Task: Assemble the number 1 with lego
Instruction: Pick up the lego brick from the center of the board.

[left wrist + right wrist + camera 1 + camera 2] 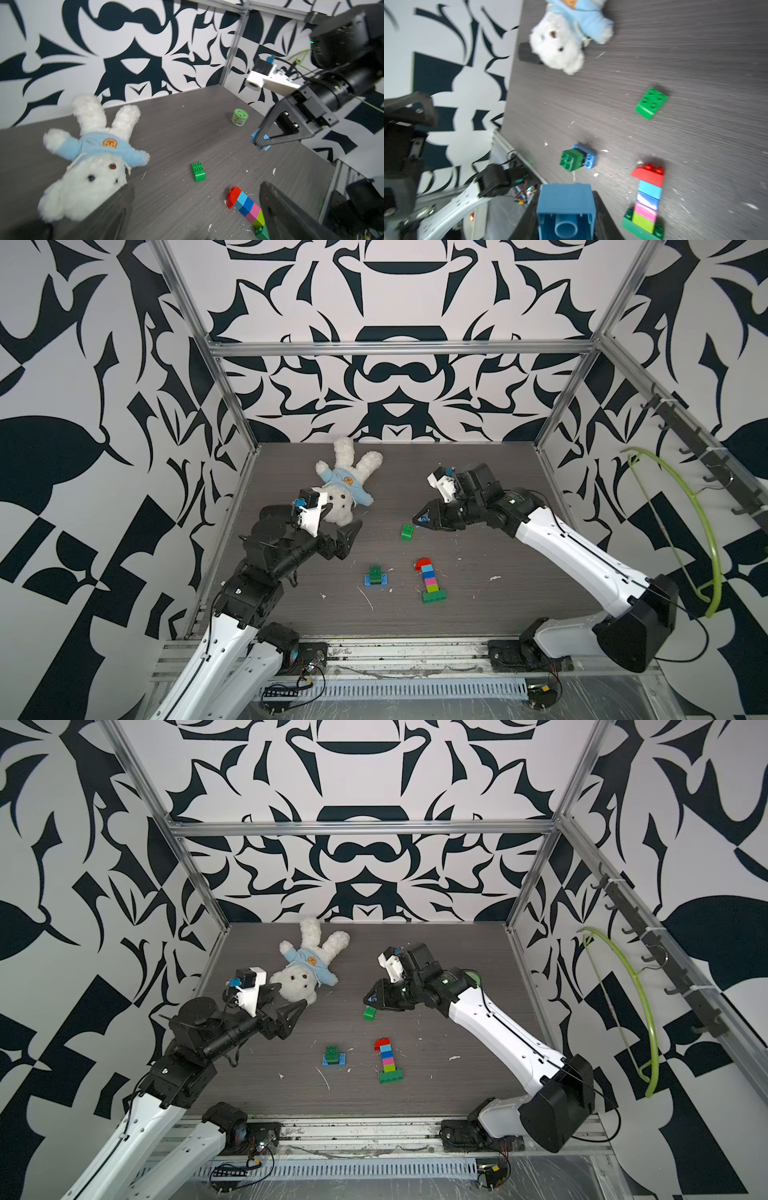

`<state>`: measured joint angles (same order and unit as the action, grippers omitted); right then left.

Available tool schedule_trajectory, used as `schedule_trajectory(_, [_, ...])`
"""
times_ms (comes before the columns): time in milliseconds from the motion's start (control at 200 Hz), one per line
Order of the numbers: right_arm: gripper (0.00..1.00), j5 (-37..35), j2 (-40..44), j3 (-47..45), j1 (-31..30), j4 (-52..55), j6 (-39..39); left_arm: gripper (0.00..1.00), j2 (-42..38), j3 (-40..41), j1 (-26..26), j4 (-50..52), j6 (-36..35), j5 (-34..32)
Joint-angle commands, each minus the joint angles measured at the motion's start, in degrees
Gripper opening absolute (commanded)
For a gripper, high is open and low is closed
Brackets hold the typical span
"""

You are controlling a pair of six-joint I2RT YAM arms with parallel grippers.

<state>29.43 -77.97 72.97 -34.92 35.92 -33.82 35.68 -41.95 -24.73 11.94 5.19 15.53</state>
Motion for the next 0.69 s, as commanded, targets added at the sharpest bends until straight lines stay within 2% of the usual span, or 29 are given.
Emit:
schedule_trajectory(0, [0.00, 9.8, 1.5, 2.3, -0.9, -3.4, 1.3, 1.00, 0.2, -3.4, 0.0, 0.5, -13.2, 8.7])
schedule_trajectory(235, [0.00, 20.4, -0.4, 5.2, -3.2, -6.2, 0.2, 1.00, 0.9, -5.5, -0.1, -0.2, -22.4, 19.8])
schedule_trajectory(460, [0.00, 25.2, -1.9, 7.7, -6.5, -8.3, -1.5, 1.00, 3.2, -8.5, -0.5, -0.7, -26.4, 28.8])
schedule_trajectory(550, [0.00, 26.8, -1.6, 7.5, -6.8, -12.1, -4.1, 1.00, 3.3, -9.1, -1.1, -0.7, -27.2, 31.0])
schedule_trajectory(690, [0.00, 27.3, -1.3, 7.5, -6.9, -17.2, -7.6, 0.94, 3.7, -9.3, -2.5, -0.7, -27.2, 31.2])
